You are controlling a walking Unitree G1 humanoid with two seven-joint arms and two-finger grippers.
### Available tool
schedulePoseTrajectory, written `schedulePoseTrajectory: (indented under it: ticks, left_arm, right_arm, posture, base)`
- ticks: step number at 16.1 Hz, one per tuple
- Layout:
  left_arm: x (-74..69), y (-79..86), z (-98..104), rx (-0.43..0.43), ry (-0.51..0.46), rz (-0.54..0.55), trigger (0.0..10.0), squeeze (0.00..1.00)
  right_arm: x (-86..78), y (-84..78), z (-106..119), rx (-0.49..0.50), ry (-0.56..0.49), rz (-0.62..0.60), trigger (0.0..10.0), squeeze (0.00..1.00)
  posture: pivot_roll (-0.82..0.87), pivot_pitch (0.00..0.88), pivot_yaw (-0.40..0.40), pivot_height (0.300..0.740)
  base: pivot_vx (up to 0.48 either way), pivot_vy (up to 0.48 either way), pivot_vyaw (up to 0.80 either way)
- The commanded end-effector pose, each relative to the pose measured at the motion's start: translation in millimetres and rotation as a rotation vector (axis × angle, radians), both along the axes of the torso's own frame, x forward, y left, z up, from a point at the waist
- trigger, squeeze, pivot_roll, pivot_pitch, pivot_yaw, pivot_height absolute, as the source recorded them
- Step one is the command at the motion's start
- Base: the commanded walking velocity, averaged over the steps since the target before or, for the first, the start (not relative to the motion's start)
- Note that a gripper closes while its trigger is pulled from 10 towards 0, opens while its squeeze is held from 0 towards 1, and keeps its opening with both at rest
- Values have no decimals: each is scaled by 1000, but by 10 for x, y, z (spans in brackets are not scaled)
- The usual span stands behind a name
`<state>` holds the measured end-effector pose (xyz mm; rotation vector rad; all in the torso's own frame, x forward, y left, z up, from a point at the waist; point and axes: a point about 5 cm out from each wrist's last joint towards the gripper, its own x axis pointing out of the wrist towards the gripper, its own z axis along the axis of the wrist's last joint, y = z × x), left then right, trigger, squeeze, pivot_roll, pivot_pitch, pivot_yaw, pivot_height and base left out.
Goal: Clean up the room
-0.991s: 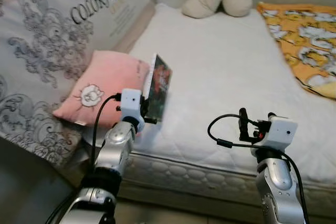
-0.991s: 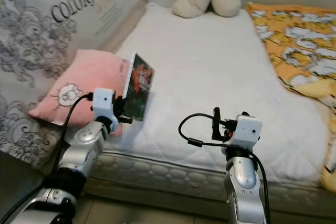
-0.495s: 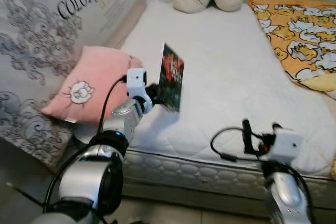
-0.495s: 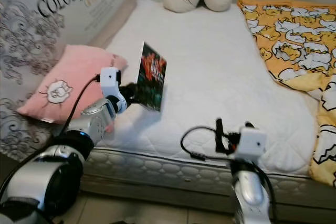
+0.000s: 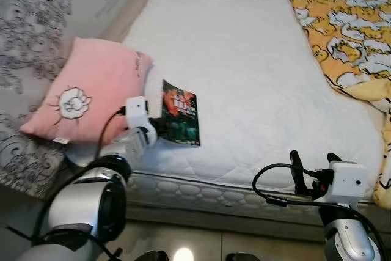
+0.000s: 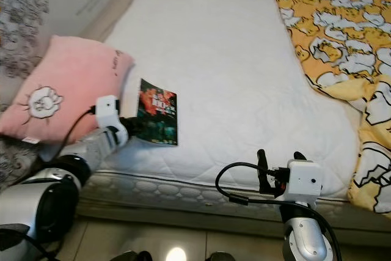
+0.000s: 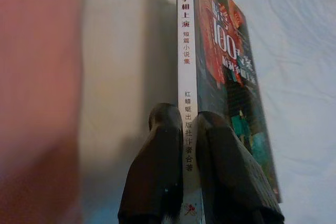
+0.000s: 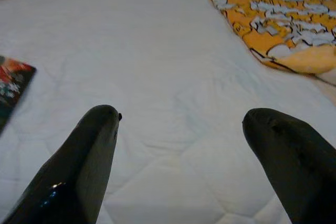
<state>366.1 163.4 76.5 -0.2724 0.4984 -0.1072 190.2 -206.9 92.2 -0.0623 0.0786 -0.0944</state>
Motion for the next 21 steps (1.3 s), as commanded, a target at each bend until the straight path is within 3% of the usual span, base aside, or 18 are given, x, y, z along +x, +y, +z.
schedulePoseTrajectory:
  ticks: [1, 4, 8, 9, 10, 16, 18, 19, 21]
  left_arm:
    - [88, 26, 153, 48, -65, -3, 10000, 0]
    - [160, 44, 296, 200, -133, -78, 10000, 0]
    - [162, 109, 302, 297, -119, -87, 10000, 0]
    - [159, 118, 296, 323, -114, -94, 10000, 839]
    - [159, 137, 297, 356, -109, -97, 10000, 1000]
    - [195, 213, 388, 449, -132, -118, 10000, 1000]
    - [289, 162, 627, 417, -268, -151, 10000, 1000]
    - [308, 142, 698, 366, -320, -152, 10000, 0]
    - [284, 69, 785, 174, -471, -143, 10000, 0]
  right_arm:
    - [-20, -9, 35, 0, 0, 3, 10000, 0]
    - [1, 30, 39, 3, 14, 25, 10000, 0]
    - [4, 44, 30, 10, 24, 23, 10000, 0]
    - [2, 52, 24, 12, 27, 23, 10000, 0]
    - [3, 59, 23, 13, 28, 24, 10000, 0]
    - [21, 61, 18, 16, 28, 17, 10000, 0]
    - [45, 66, 46, 16, -3, 8, 10000, 0]
    - [62, 55, 64, 6, -23, -4, 10000, 0]
    - [108, 31, 107, -18, -59, -17, 10000, 0]
  posture:
    - [-311, 128, -7, 740]
    - [-296, 129, -14, 740]
    - [-292, 127, -6, 740]
    - [-292, 127, -5, 740]
    - [-293, 126, -4, 740]
    - [-288, 115, 3, 740]
    - [-278, 94, 27, 740]
    - [-272, 80, 40, 740]
    - [-243, 38, 58, 740]
  base:
    - [0, 0, 0]
    - [0, 0, 0]
    - [0, 0, 0]
    - [0, 0, 0]
    - [0, 0, 0]
    - [0, 0, 0]
    - [0, 0, 0]
    - [0, 0, 0]
    - [0, 0, 0]
